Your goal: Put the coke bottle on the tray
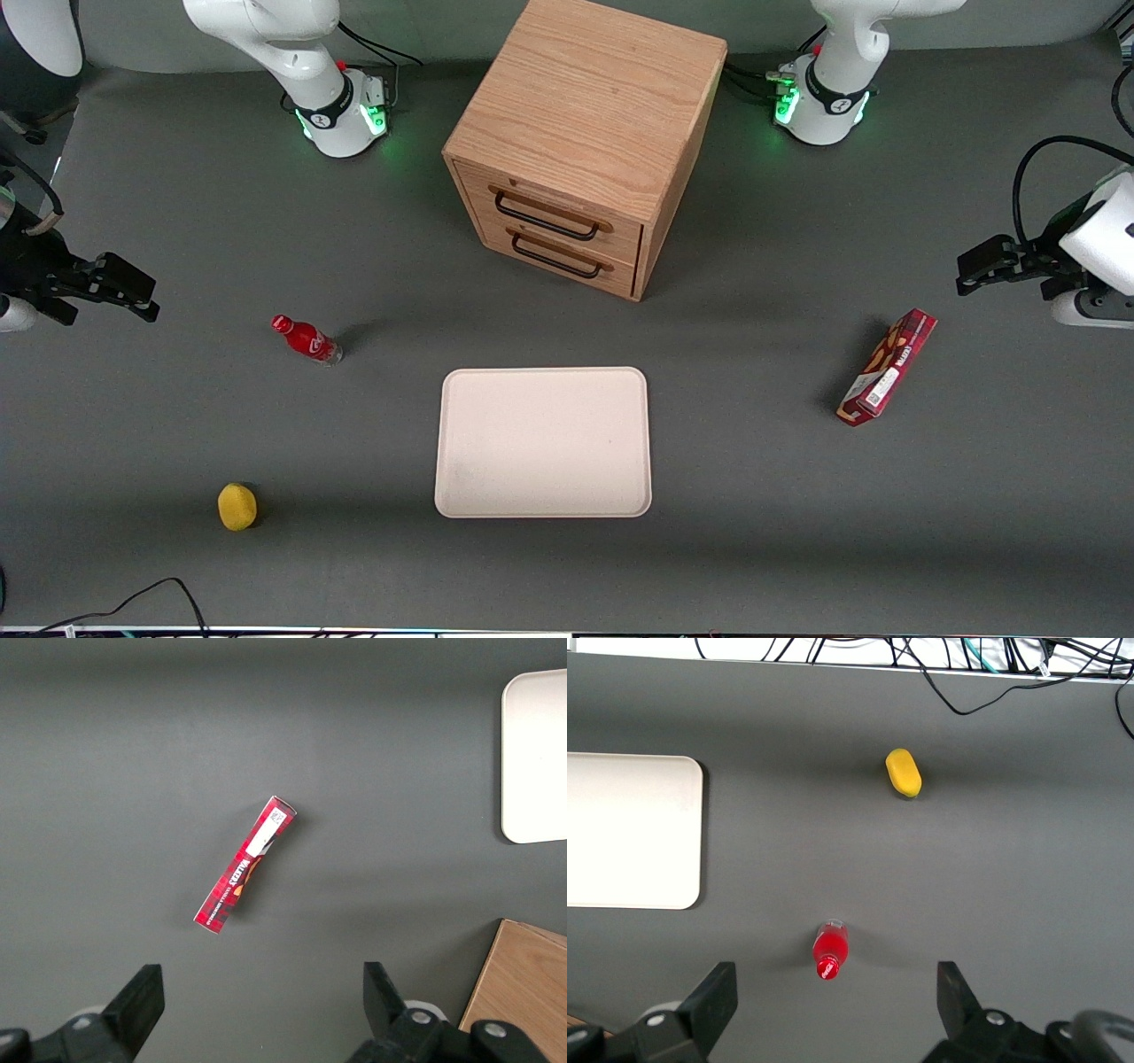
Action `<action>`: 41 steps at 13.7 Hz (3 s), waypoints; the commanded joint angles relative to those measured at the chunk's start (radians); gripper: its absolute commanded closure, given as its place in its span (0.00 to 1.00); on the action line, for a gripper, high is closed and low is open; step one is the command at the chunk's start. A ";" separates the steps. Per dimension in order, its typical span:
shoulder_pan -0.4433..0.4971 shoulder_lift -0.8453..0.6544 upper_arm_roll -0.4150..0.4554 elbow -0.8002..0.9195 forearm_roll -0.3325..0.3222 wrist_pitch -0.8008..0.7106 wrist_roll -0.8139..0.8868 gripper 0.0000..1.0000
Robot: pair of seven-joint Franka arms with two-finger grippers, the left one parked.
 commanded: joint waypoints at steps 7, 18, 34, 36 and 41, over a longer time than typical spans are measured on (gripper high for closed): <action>0.003 0.009 0.000 -0.002 -0.007 -0.020 -0.005 0.00; 0.006 0.011 0.005 -0.010 0.008 -0.040 -0.010 0.00; -0.006 -0.230 0.045 -0.726 0.024 0.451 -0.023 0.00; -0.031 -0.222 0.046 -0.737 0.024 0.452 -0.043 0.00; -0.043 -0.187 0.046 -0.847 0.024 0.645 -0.043 0.16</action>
